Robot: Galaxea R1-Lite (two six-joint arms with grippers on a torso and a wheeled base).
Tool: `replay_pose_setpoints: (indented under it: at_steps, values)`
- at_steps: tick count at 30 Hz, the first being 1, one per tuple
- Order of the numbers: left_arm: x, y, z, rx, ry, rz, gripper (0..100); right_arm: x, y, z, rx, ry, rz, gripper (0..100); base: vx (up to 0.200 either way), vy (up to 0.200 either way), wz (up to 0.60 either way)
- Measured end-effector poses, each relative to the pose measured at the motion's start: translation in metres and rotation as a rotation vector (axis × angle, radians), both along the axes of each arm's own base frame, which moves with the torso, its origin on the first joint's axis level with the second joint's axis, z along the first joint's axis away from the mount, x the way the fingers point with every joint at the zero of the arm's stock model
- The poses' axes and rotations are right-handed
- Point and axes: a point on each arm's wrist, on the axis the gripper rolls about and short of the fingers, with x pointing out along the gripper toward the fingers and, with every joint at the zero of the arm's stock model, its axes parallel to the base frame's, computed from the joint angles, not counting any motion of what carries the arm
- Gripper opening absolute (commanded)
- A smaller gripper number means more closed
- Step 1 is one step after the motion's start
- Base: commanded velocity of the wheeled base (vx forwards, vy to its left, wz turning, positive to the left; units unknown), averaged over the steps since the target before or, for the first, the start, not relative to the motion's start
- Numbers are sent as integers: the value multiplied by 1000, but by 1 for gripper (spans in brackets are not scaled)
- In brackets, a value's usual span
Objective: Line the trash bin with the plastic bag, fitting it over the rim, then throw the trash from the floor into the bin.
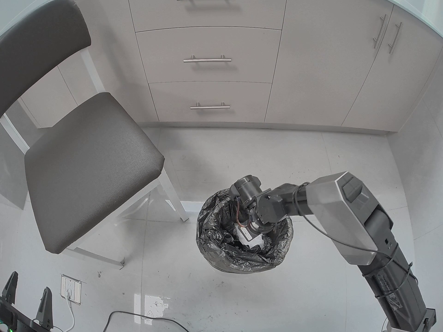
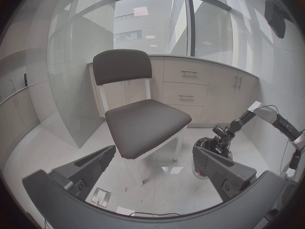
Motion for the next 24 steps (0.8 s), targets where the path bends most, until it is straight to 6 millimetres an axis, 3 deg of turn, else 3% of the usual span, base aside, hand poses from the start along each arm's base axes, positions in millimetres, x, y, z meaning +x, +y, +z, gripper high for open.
replay_pose_setpoints:
  at_steps: [9, 14, 18, 24]
  values:
    - [0, 0, 0, 0, 0, 0, 100, -25, -23, 97, -59, 45, -23, 0, 0, 0, 0]
    - [0, 0, 0, 0, -1, 0, 100, -55, -48, 160, -124, 89, -34, 0, 0, 0, 0]
    - [0, 0, 0, 0, -1, 0, 100, -85, -69, 219, -120, 52, -24, 0, 0, 0, 0]
    - [0, 0, 0, 0, 0, 0, 100, -148, -109, 307, -96, -59, 26, 0, 0, 0, 0]
